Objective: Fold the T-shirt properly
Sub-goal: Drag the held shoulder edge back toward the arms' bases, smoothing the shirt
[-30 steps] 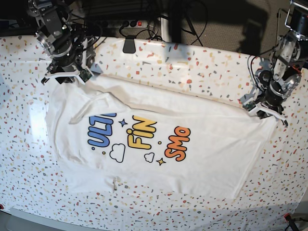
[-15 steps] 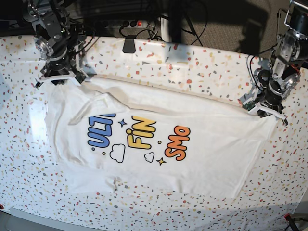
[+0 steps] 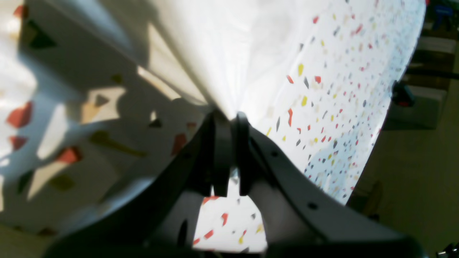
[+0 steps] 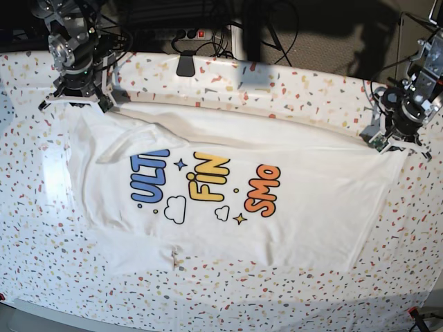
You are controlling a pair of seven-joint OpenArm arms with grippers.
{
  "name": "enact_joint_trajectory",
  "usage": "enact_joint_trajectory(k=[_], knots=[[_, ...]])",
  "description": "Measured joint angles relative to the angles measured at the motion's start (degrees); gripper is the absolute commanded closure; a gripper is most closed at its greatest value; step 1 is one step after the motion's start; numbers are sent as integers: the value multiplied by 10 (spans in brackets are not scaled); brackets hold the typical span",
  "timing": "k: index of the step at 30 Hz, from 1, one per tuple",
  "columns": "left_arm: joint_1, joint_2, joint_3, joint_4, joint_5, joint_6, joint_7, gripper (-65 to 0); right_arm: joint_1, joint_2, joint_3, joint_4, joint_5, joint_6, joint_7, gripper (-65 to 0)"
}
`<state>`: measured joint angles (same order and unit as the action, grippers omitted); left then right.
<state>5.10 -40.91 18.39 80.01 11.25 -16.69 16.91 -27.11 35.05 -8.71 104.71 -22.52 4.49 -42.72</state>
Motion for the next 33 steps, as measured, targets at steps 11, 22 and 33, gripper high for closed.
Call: enact_joint_trajectory(k=[11,22,33], knots=[[108,-40,0,94,-12,-2,28,0,-118,2,0,11,-19,-93,9,0],[155,-42,-3,131,-9,9,38,0,-172,2,0,12,-45,-193,20,0],[155,-42,-3,210,-2,1,235,-326,-172,4,0,53,-48,-190,-10,-265]])
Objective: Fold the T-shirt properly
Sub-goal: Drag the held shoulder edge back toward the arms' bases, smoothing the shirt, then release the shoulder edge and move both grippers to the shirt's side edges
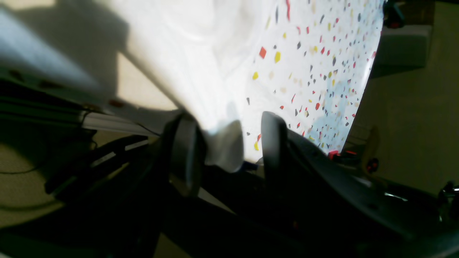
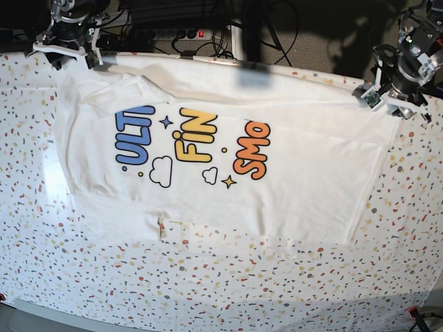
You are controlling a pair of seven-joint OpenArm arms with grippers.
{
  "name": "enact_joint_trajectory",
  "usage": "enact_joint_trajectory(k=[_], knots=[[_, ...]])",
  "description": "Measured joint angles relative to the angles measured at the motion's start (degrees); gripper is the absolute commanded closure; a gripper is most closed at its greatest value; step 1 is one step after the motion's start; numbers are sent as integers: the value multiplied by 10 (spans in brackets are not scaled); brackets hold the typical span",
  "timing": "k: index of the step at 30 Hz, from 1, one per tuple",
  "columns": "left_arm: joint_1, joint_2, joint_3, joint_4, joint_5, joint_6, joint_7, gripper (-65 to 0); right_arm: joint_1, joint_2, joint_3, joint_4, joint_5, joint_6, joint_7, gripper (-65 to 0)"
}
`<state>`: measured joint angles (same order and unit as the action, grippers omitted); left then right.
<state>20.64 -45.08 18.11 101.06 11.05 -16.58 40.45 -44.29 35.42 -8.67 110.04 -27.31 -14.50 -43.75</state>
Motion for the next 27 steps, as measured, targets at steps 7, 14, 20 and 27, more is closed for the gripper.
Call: enact_joint_trajectory(k=[7,14,20,27], knots=[[2,-18,4,16,70,3,38,-326,0,22,0,36,-22,1,-20,-265],[-52,-62,3,20,-35,115,-68,-326,22,77,26,50,138,-34,49,-265],[-154,-39,5,-14,-153,111,-127,-326,98,80,64,48,270,-10,70,-265],[-281,28,6,-178,-275,52,-167,-326,178,76,64,12,374,43,95,-265]])
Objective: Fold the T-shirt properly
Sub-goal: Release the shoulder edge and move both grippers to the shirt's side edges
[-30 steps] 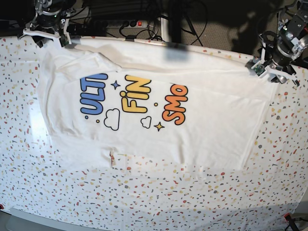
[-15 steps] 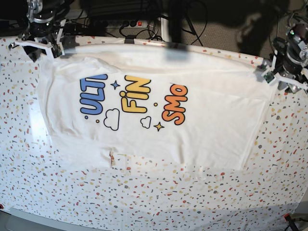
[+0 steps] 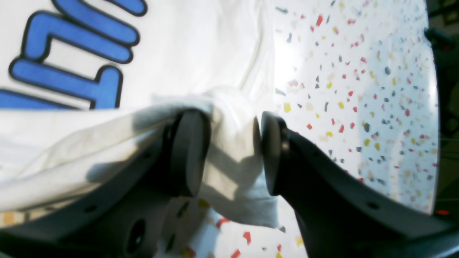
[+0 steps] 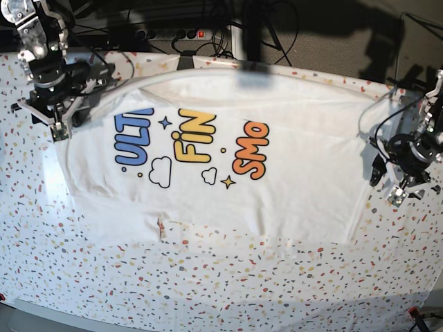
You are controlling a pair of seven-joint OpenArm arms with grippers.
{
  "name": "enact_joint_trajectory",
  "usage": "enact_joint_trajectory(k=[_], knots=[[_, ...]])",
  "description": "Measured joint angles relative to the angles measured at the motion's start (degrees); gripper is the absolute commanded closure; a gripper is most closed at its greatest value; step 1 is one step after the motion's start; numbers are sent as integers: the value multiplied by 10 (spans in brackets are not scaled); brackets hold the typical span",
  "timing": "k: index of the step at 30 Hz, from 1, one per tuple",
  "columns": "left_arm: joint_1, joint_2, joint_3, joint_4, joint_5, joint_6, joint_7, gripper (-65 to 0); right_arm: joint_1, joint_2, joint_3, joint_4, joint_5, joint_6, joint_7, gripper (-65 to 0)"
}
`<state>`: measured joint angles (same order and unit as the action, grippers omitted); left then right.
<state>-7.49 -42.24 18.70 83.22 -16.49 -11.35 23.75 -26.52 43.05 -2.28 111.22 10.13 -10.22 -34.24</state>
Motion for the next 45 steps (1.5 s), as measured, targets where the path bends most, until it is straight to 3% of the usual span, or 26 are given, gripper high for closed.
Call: enact_joint_trajectory(k=[2,8,16,23,28,35,45], knots=[[-39,19,-1,-54,-36,-28,-12,-326,30,0,0,-19,30,5,6,-265],[-154,88,-3,-223,-115,-69,-12,-326,133,-2,0,-106,122,68,9,-265],[-291,148,-3,-439,-113,-77,-16,-326,210,-3,0,-201,201,131,9,-265],[-350,173,-4,-522,-115,-88,-15,-326,212,-2,0,-205,205,178,-16,-265],[-342,173,-4,-525,-111,-90,-12,-326,153,3,-1,-132,198,189,-24,-265],[-341,173,-4,-525,-112,-90,-9,-326,9,16,0,24,105,175,-40,-265],[-341,173,-4,-525,-112,-90,-6,-326,-164,17,0,126,3,172,-104,-265]])
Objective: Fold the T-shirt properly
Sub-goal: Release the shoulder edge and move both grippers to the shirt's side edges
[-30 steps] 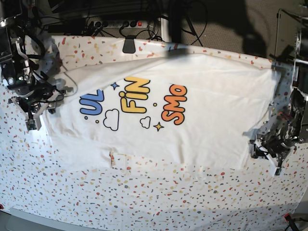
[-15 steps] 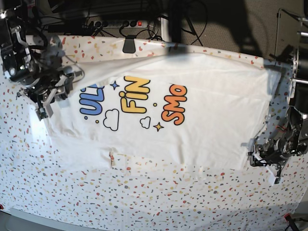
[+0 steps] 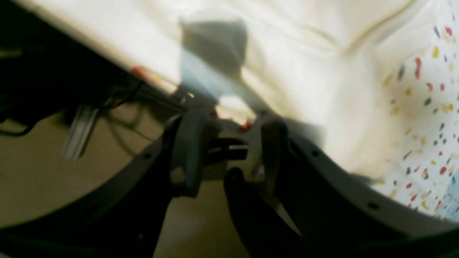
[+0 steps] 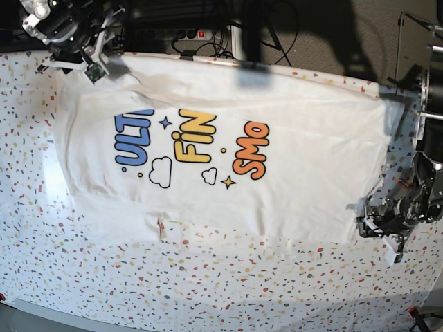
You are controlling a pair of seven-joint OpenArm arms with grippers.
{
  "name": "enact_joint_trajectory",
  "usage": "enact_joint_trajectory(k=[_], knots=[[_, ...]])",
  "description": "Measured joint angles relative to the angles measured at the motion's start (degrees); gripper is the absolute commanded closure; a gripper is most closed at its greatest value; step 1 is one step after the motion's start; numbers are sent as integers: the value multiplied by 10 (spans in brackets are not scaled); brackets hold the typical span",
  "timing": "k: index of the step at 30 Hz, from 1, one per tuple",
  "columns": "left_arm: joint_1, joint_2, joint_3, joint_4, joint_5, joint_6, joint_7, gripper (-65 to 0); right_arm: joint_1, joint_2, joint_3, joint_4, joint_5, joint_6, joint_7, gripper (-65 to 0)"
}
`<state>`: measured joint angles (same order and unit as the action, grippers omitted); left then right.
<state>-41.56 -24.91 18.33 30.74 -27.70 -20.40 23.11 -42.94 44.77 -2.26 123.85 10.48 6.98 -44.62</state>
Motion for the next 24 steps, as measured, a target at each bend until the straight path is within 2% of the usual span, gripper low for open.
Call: enact_joint_trajectory(k=[6,9,11,14,17,21,22,24], knots=[[0,0,0,0,0,0,6,-326,-17,0,22,107,3,-6,12,-265],[0,0,0,0,-2,0,7,-326,-17,0,65,103,6,-64,28,-265],[0,0,0,0,-12,0,7,-326,-12,-2,101,102,26,-70,53,-265],[0,5,0,0,-27,-23,0,-326,14,-3,144,92,84,-67,58,-265],[0,18,0,0,-28,-21,-6,-326,49,-3,174,52,139,-69,59,-265],[-1,36,0,0,-16,-22,-36,-326,88,-3,183,-21,176,-45,56,-265],[-1,40,0,0,-1,-21,-44,-326,97,-2,183,-37,184,-34,56,-265],[0,45,0,-2,29,7,-55,-326,106,-1,183,-55,187,-27,57,-265]])
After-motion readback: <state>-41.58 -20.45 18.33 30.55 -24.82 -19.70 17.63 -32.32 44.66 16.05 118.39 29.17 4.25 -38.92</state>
